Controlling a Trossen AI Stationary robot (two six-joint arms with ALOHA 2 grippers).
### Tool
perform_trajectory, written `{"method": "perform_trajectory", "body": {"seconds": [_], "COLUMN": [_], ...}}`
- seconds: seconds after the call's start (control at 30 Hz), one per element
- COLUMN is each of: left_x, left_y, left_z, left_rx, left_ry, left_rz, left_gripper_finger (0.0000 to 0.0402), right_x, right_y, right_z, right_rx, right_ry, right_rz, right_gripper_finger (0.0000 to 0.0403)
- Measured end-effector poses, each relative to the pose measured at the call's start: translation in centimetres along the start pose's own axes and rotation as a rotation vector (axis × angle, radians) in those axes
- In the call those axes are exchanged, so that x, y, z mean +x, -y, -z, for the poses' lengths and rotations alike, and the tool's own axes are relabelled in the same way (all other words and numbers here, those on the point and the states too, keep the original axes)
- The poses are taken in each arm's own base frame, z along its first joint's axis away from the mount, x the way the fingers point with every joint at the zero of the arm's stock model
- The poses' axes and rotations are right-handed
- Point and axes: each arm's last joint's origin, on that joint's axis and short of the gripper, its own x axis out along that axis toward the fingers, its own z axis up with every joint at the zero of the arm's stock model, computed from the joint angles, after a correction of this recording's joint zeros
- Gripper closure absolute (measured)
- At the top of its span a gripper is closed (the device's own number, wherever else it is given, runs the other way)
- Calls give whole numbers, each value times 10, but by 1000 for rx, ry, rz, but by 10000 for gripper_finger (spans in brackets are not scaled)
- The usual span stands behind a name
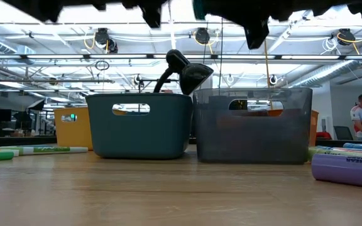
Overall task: Pick & Place Markers
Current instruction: Put the white and green highlighter into the yellow bin
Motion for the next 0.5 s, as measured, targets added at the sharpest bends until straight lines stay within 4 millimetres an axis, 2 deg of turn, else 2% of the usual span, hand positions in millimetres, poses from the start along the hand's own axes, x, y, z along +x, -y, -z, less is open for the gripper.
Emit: {"method": "perform_trajectory", "body": {"seconds": [0.23, 0.37, 0.5], "left_x": [-36, -66, -106], "left_y": [-4, -3, -10], "left_z": [-40, -44, -36], "left_rx": [54, 90, 114], "left_ry": [-125, -154, -100], "left_rz": [-283, -348, -435], "left_gripper_finger": [366, 366, 366], "right_x": [-1, 0, -1], "right_y": [-2, 0, -1], "right_z": [3, 3, 4], "right_rx": [27, 30, 30], "right_ry": [-28, -29, -29], "right_rz": [-31, -13, -20], "right_gripper_finger": [265, 262, 268]}}
